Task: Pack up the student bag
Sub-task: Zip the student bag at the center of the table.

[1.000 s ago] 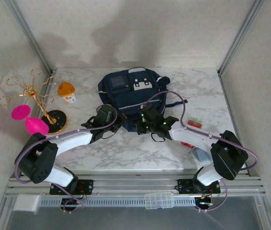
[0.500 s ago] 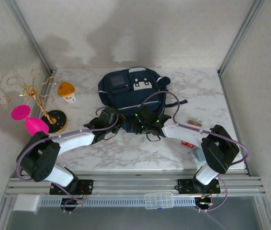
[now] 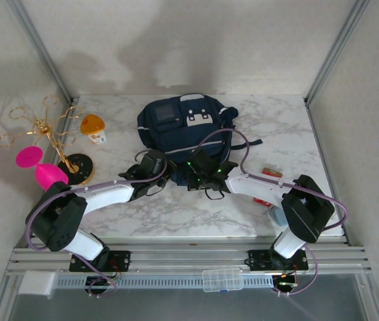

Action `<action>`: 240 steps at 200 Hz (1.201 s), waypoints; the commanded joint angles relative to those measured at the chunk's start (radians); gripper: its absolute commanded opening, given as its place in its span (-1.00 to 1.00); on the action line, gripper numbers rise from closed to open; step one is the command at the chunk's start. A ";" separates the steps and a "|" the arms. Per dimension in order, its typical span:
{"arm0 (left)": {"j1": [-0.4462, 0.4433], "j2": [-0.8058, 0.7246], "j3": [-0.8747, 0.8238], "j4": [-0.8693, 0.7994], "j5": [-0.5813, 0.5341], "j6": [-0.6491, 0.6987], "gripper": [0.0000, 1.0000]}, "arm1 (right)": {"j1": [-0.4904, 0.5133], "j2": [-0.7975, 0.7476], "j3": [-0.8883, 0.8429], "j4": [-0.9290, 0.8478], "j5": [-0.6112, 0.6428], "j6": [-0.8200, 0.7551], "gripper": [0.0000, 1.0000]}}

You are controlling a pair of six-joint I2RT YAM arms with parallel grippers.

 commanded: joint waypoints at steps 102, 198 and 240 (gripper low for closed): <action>0.177 0.009 0.134 -0.105 -0.040 0.247 -1.00 | -0.121 -0.263 -0.185 0.053 -0.199 -0.083 -1.00; -0.127 -0.183 -0.123 0.122 -0.037 -0.178 0.35 | -0.082 -0.170 -0.168 0.260 -0.314 -0.062 -1.00; -0.146 -0.042 -0.021 0.071 -0.142 -0.294 0.25 | -0.081 -0.164 -0.171 0.285 -0.357 -0.087 -1.00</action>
